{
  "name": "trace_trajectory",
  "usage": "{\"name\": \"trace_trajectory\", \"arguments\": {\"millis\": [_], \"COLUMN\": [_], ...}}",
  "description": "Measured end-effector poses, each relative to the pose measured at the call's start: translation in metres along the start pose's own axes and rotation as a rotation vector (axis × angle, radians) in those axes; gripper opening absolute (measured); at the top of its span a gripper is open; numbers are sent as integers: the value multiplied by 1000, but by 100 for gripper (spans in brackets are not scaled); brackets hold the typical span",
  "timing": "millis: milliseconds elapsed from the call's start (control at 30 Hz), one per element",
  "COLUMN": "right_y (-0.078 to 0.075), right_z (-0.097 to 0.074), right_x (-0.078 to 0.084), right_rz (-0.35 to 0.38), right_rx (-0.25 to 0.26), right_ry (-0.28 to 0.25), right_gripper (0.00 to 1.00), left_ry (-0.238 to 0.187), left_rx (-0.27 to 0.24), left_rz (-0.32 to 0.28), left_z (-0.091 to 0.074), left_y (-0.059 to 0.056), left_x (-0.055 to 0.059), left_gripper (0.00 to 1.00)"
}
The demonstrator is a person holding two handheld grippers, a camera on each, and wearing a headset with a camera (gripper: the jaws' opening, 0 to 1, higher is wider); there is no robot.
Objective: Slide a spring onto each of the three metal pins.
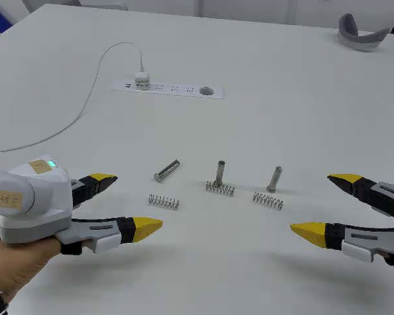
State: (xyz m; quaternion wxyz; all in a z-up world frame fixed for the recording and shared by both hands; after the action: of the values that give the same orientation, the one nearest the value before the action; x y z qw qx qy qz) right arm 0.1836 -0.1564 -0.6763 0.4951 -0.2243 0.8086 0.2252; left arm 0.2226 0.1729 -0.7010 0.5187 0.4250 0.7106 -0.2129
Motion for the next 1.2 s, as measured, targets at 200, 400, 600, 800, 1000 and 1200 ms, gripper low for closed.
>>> {"name": "trace_trajectory", "arguments": {"millis": [200,400,600,800,1000,1200], "right_y": [1,0,1,1,0,0], "right_z": [0,-1,-2,-2,-4,-5], "right_x": [0,0,-1,-1,-1,0], "right_rz": [2,4,5,4,7,10], "right_rx": [1,7,10,8,13,14], "right_ry": [2,1,-2,-3,-6,-7], "right_gripper": [75,75,74,74,74,74], "left_ry": [1,-2,-9,-12,-9,10], "left_rx": [2,4,-1,-7,-12,-13], "left_rz": [0,-1,3,22,37,62], "left_z": [1,1,2,6,14,27], "left_y": [1,2,6,14,21,29], "left_x": [0,-1,-6,-15,-22,-28], "left_gripper": [78,77,76,74,71,66]}}
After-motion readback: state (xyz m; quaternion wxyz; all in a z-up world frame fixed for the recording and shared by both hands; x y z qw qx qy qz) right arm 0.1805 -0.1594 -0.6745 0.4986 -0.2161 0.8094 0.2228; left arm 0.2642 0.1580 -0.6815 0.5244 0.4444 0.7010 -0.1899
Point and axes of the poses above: the centre of the closed fingertips' face, and the gripper's own axes: z roughly forward along the fingers, y roughly to its left, x roughly out of its underside, the point moved 6 cm from there along -z, roughly backward along the fingers, and after that the axes turned 15 degrees about z, right-handed, at the moved point
